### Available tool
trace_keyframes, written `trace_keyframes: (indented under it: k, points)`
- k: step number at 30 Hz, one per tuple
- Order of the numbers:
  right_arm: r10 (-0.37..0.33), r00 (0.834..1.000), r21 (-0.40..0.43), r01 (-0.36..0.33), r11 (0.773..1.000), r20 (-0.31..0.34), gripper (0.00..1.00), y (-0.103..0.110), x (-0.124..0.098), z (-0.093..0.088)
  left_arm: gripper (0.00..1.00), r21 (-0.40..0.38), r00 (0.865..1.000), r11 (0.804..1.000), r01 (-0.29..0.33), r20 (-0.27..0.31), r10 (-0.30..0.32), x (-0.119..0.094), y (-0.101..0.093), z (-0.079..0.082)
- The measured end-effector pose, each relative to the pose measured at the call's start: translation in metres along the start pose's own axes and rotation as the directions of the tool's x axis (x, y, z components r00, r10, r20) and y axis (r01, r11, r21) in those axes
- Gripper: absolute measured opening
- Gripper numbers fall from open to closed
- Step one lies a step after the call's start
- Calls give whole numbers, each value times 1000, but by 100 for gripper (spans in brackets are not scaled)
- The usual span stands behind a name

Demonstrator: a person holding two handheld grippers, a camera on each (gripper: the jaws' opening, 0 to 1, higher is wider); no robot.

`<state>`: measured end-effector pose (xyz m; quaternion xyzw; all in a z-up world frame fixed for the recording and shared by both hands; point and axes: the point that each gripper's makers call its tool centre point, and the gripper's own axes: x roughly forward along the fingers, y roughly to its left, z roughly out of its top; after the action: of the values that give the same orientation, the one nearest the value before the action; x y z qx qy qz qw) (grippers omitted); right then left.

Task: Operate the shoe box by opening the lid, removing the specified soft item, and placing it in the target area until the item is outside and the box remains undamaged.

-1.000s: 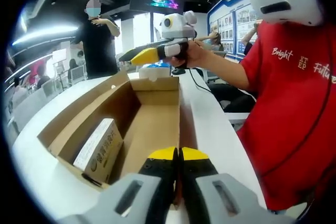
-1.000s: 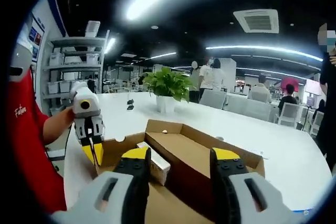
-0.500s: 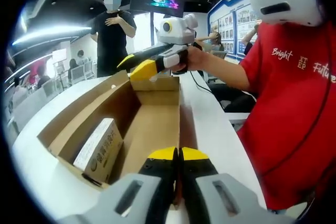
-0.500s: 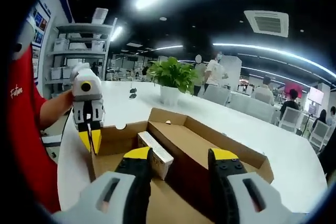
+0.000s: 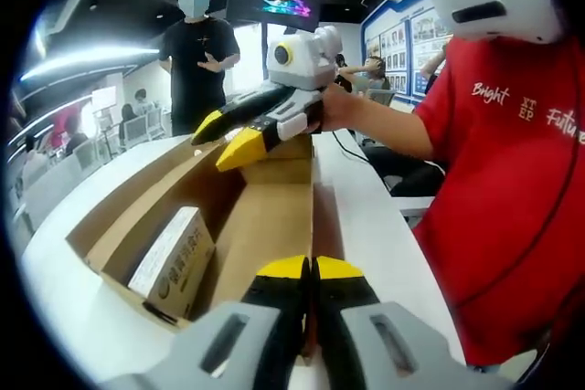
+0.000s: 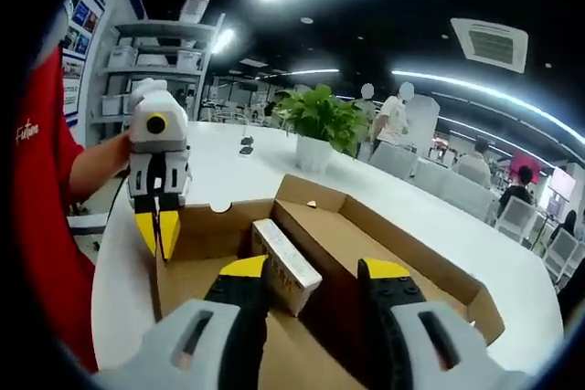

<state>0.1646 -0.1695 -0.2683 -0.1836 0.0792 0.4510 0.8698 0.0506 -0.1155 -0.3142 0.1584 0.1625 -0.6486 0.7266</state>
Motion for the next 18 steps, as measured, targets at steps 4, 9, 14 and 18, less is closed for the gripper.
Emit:
trace_keyframes:
  k: [4,9,14,18]
  points:
    - [12,1000,-19,-12,1000,-10,40,4,2,-3,1,-2,1000,1000,2,-1,-2,0,0,0]
    - [26,999,-51,-28,998,-39,40,7,8,-4,1,-1,1000,1000,-3,1,3,0,0,0]
    - [30,997,-86,-36,996,-74,36,6,15,-7,1,-3,1000,1000,-3,-2,3,1,0,0]
    - [57,997,-50,-60,997,-54,33,9,19,1,1,-3,1000,1000,-2,-1,2,1,0,0]
